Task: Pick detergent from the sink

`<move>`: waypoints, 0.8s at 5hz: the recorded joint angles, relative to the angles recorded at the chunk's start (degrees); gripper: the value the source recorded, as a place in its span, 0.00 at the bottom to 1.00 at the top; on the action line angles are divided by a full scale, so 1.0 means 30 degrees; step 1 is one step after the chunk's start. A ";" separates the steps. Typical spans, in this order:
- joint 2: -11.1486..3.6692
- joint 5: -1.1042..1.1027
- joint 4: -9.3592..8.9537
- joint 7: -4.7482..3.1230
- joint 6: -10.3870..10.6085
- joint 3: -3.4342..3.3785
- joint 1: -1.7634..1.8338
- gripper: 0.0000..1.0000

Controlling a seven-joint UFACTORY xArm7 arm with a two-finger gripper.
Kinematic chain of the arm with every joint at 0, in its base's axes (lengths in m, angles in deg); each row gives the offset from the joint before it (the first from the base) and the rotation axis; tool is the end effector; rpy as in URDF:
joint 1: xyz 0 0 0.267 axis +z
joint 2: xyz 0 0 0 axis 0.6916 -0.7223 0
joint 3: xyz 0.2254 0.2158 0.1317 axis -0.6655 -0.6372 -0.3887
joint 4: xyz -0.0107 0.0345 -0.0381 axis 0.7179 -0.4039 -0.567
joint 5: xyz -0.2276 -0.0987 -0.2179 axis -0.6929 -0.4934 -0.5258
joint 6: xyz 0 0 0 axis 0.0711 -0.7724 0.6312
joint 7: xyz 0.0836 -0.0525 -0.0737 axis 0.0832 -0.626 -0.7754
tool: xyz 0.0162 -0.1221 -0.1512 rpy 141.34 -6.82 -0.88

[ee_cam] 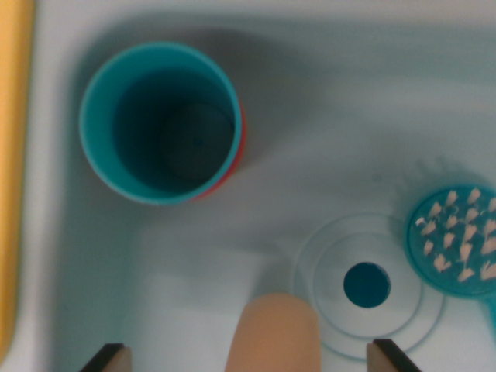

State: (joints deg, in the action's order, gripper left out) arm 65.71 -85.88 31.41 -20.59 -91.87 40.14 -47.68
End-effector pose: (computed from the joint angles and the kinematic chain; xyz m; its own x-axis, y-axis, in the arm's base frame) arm 0.3984 -0.0330 0.1216 0.9987 0.0462 -0.0195 0.0452 -0.9978 -0.0480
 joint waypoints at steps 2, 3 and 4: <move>-0.0001 0.0011 -0.0141 -0.0026 0.0140 0.0009 -0.0008 0.00; -0.0001 0.0011 -0.0141 -0.0026 0.0140 0.0009 -0.0008 0.00; -0.0001 0.0014 -0.0172 -0.0032 0.0171 0.0011 -0.0009 0.00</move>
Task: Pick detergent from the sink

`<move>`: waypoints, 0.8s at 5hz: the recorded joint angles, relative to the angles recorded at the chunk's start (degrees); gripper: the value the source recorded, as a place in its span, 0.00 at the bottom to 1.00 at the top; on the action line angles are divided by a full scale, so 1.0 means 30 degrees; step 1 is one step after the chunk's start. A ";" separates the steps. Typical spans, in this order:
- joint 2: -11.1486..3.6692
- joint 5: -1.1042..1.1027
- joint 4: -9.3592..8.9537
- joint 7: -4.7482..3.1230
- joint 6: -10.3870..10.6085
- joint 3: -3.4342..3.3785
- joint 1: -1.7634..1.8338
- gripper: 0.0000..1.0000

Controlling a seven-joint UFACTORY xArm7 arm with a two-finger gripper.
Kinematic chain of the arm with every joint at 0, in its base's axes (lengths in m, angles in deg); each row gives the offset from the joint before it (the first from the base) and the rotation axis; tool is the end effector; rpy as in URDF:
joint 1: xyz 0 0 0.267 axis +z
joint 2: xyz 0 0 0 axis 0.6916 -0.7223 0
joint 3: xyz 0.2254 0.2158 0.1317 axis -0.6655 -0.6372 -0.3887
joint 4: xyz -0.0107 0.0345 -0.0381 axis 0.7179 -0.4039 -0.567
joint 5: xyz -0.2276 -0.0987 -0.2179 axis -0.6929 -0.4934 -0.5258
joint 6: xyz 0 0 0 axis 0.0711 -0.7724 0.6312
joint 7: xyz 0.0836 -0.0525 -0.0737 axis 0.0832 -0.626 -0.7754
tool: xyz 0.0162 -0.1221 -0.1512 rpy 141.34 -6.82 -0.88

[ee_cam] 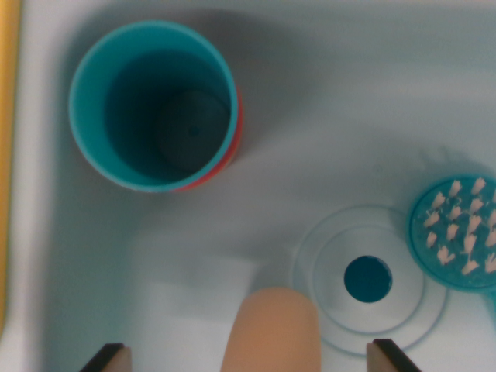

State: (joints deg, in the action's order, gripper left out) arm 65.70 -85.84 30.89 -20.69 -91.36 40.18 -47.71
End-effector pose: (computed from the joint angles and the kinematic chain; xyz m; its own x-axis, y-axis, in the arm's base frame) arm 0.3966 -0.0333 0.1190 0.9988 0.0458 -0.0197 0.0448 -0.9978 -0.0481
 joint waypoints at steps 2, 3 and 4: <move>0.0000 0.0000 0.0000 0.0000 0.0000 0.0000 0.0000 0.00; 0.0000 0.0000 0.0000 0.0000 0.0000 0.0000 0.0000 1.00; 0.0000 0.0000 0.0000 0.0000 0.0000 0.0000 0.0000 1.00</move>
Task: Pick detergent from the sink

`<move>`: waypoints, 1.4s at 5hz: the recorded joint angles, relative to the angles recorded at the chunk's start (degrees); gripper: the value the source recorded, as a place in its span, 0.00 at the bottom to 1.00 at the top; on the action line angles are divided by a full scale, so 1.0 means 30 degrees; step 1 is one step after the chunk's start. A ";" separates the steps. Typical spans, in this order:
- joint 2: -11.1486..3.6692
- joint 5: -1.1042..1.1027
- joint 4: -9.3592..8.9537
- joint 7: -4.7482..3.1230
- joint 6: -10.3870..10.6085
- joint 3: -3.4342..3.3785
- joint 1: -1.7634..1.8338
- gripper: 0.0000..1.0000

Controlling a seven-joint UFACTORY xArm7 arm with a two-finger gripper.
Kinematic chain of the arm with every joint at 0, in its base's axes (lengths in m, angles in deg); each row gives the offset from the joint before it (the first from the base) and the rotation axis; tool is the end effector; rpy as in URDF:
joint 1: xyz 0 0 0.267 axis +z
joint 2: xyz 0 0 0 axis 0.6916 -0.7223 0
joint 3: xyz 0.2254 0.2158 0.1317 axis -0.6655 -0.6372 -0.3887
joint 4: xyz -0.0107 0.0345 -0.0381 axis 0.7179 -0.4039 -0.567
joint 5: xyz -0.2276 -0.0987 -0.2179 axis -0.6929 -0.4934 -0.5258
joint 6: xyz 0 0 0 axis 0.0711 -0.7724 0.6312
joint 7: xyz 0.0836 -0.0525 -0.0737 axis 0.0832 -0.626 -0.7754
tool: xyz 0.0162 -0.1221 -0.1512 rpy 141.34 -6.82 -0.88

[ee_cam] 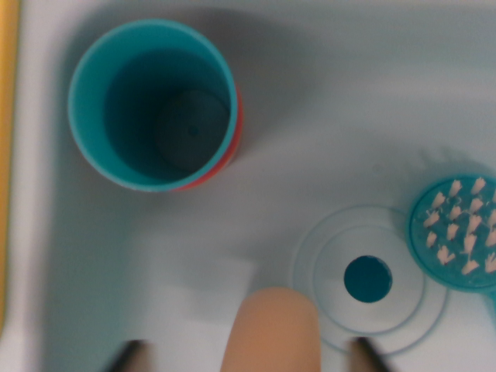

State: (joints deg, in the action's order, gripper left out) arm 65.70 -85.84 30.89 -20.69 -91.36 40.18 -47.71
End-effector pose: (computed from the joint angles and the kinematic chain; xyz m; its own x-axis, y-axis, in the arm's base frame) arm 0.3966 -0.0333 0.1190 0.9988 0.0458 -0.0197 0.0448 -0.9978 -0.0481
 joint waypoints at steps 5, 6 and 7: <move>0.0099 -0.0014 0.0266 0.0021 -0.0364 0.0001 -0.0001 1.00; 0.0099 -0.0014 0.0266 0.0021 -0.0364 0.0001 -0.0001 1.00; 0.0193 -0.0027 0.0521 0.0042 -0.0713 0.0001 -0.0002 1.00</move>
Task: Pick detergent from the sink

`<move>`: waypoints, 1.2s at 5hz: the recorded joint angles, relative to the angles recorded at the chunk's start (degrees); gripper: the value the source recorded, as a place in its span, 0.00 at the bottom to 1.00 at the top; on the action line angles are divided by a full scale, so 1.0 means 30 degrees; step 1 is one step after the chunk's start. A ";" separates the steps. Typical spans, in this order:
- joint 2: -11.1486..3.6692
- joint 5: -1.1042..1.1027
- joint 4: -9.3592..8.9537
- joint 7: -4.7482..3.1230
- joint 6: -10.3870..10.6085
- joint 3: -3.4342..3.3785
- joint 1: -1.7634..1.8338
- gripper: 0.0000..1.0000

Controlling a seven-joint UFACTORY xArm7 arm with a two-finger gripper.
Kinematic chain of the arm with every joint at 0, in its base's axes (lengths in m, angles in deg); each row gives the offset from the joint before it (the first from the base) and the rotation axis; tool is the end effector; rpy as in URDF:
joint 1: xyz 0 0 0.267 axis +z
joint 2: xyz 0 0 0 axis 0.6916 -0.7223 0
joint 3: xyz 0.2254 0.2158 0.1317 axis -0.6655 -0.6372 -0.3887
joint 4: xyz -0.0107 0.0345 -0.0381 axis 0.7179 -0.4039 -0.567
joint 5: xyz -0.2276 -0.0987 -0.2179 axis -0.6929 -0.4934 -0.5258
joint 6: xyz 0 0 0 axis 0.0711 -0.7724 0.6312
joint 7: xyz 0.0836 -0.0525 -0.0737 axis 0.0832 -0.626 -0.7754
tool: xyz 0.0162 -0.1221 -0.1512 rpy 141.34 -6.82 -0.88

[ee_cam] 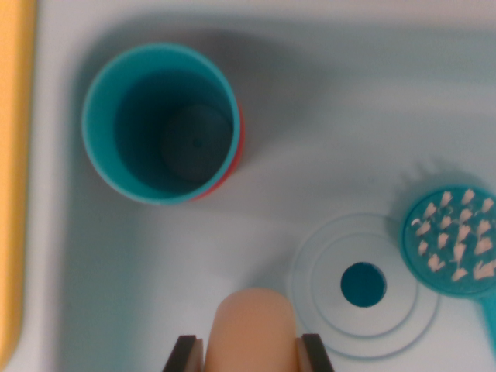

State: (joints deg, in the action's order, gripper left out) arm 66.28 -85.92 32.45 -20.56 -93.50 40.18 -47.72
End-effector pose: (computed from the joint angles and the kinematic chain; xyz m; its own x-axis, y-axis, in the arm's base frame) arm 0.4001 -0.0333 0.1298 0.9987 0.0461 -0.0196 0.0451 -0.9978 -0.0494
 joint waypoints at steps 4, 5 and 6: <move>0.0276 -0.0039 0.0744 0.0060 -0.1019 0.0001 -0.0002 1.00; 0.0276 -0.0039 0.0744 0.0060 -0.1019 0.0001 -0.0002 1.00; 0.0450 -0.0063 0.1213 0.0097 -0.1660 0.0002 -0.0004 1.00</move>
State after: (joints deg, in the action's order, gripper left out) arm 67.63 -86.11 36.09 -20.27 -98.48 40.19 -47.73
